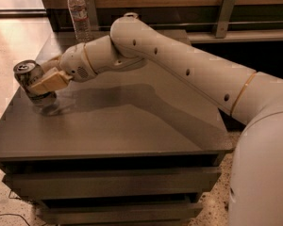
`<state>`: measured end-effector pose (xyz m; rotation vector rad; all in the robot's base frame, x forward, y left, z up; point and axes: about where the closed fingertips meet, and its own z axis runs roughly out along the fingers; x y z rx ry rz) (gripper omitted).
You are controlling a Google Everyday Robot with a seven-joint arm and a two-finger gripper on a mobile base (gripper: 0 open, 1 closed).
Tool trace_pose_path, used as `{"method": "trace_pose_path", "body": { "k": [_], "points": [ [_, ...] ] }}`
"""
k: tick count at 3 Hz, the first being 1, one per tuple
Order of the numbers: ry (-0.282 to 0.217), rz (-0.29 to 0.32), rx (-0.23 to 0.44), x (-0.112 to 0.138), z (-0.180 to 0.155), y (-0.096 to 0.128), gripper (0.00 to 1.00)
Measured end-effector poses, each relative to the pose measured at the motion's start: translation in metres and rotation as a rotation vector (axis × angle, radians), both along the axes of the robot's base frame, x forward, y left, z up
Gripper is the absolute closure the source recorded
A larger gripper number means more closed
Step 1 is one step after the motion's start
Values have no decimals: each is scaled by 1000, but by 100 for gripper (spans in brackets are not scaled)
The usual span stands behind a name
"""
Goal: Knock 7up can over
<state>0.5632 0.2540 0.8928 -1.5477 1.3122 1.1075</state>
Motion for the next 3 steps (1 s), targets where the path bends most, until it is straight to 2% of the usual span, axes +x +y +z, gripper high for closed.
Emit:
{"method": "trace_pose_path", "body": {
  "k": [1,2,3],
  "points": [
    [-18,-6,-68,-2,18,-1,100],
    [-52,-37,-172,-3,36,-5,100],
    [-93,-105,-306,0,46,-13,100]
  ]
}}
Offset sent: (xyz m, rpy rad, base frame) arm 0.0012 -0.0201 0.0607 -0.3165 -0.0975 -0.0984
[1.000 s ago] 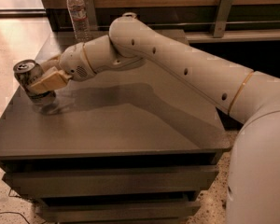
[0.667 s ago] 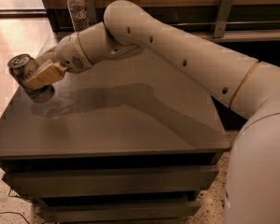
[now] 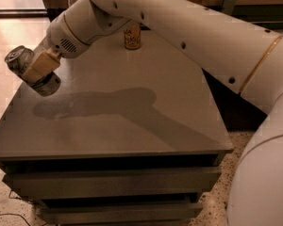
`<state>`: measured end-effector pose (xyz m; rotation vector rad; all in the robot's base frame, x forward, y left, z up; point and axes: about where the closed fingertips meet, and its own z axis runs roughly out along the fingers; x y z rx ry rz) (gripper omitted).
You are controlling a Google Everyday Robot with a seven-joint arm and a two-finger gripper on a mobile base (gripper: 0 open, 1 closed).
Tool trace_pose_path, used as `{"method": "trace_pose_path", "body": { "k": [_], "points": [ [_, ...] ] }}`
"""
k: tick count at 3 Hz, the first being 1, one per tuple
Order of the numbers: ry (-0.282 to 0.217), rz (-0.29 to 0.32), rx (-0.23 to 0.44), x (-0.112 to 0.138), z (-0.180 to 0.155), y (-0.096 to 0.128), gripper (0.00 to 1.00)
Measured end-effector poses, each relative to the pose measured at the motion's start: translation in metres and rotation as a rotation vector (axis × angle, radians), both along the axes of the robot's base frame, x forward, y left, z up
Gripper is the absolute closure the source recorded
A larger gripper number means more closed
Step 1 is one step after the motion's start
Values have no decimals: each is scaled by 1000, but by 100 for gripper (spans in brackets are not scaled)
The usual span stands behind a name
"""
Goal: Knock 7up can over
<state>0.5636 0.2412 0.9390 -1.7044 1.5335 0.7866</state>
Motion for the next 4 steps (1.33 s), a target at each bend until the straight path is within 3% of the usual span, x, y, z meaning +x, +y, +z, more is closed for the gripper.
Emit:
{"method": "trace_pose_path", "body": {
  "k": [3,4],
  "points": [
    [-86,-218,-396,12,-12,-36,100],
    [-103,-257,-541,16,-26,-43,100]
  ]
}}
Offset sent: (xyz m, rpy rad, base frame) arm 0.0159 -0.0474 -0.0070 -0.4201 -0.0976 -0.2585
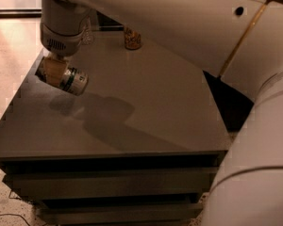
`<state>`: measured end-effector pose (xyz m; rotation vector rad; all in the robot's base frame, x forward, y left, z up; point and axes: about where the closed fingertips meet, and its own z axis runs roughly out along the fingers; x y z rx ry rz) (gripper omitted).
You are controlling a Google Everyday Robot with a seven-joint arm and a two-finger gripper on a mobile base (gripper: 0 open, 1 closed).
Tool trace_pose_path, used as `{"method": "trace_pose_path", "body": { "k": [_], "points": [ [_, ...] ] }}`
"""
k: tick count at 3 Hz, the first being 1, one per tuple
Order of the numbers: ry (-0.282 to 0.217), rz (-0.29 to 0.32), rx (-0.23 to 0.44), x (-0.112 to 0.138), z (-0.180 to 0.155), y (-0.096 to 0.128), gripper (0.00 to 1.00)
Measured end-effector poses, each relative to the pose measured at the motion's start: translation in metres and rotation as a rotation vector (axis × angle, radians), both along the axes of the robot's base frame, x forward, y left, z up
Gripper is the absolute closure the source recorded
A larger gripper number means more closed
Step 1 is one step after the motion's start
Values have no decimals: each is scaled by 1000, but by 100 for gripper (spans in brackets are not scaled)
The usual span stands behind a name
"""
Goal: Knock 7up can over
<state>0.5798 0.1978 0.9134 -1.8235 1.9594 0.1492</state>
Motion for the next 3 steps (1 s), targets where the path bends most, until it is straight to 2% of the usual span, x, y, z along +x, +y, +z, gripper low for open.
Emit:
{"method": "trace_pose_path", "body": {
  "k": [1,2,3],
  "points": [
    [16,-15,-128,3,-23,-3,100],
    [71,5,-206,4,-58,-1,100],
    [122,33,-222,5,-84,3,100]
  ]
}}
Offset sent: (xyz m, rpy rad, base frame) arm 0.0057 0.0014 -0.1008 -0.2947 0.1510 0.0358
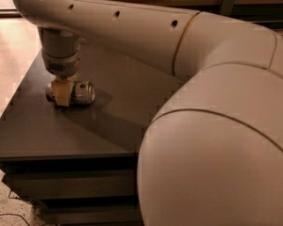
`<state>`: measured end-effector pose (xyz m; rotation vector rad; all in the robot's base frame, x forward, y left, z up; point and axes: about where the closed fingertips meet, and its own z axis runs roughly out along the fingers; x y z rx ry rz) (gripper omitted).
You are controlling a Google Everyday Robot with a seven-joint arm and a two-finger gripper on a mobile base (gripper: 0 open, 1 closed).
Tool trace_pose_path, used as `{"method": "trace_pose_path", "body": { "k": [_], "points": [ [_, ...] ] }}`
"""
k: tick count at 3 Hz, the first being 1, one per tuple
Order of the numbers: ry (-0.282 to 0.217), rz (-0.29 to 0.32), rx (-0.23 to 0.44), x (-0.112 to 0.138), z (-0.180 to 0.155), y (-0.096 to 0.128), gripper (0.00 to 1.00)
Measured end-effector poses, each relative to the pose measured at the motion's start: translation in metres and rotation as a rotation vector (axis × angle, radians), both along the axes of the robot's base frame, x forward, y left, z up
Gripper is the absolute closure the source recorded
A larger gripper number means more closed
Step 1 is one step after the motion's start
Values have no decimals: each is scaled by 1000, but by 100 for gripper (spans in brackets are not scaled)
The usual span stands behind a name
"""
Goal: Knock 7up can over
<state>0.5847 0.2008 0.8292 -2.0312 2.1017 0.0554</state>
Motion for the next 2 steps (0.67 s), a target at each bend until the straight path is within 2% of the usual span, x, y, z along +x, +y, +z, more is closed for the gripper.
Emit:
{"method": "trace_pose_path", "body": {
  "k": [1,2],
  "points": [
    [0,0,0,0,3,0,84],
    [0,1,-1,0,3,0,61]
  ]
}}
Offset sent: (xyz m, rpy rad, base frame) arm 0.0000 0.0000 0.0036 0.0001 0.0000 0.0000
